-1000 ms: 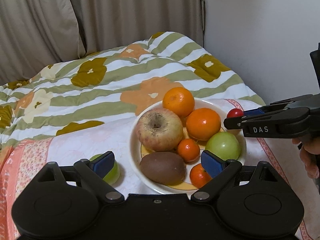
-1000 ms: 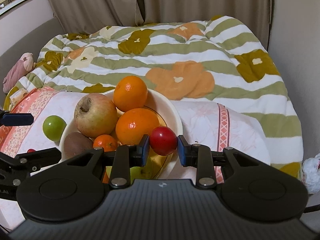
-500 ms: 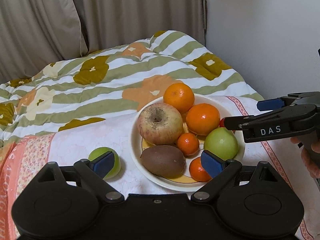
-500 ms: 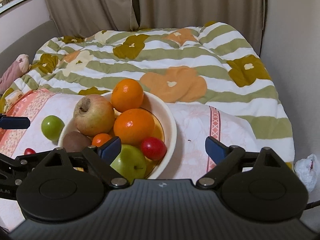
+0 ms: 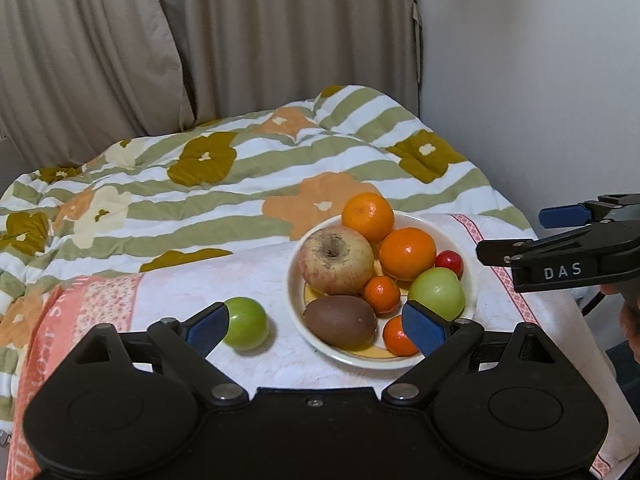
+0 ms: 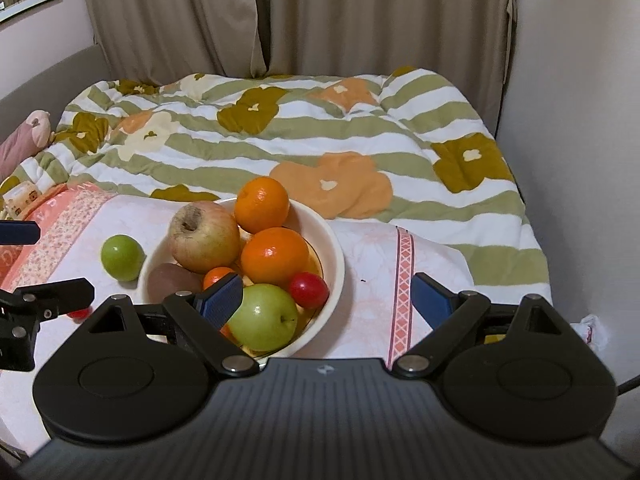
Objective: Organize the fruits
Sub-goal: 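Move both tools back toward the last cherry tomato and green apple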
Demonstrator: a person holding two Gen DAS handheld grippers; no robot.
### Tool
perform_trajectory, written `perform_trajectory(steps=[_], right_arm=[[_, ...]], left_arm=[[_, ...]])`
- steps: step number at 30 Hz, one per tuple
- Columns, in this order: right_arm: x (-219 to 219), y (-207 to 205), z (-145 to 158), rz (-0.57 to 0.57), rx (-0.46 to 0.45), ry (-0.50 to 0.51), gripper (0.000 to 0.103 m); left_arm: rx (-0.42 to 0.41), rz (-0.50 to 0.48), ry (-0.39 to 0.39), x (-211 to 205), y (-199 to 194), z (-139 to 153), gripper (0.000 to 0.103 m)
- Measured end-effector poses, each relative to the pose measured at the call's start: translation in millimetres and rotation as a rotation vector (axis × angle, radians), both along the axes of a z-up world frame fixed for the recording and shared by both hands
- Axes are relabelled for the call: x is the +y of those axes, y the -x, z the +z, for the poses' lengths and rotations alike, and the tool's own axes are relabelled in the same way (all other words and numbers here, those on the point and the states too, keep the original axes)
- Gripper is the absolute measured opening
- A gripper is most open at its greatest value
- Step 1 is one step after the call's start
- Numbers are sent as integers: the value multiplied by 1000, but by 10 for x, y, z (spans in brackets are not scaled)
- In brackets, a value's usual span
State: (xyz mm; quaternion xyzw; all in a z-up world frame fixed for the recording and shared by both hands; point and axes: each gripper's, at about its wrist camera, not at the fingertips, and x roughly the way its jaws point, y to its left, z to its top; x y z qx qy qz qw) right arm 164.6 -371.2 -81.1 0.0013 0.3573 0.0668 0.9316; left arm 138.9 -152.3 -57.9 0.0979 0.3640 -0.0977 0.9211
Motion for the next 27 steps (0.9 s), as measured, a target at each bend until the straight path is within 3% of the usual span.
perform_trajectory(steps=[8,16,21,27], right_arm=[[149,354,332,-37,-17,18,103],[472,653,648,-60,-40,-8,103],[729,754,649,-89,-28,-48,103],[1079,785,474,-130,-20,-71,103]], left_arm=[[-68,52,-5,348,346,166,96],[-85,59,3,850,541,294,96],[-78,31,-7,1113,574,243,95],[-38,-86,-28,1328,477,32,94]])
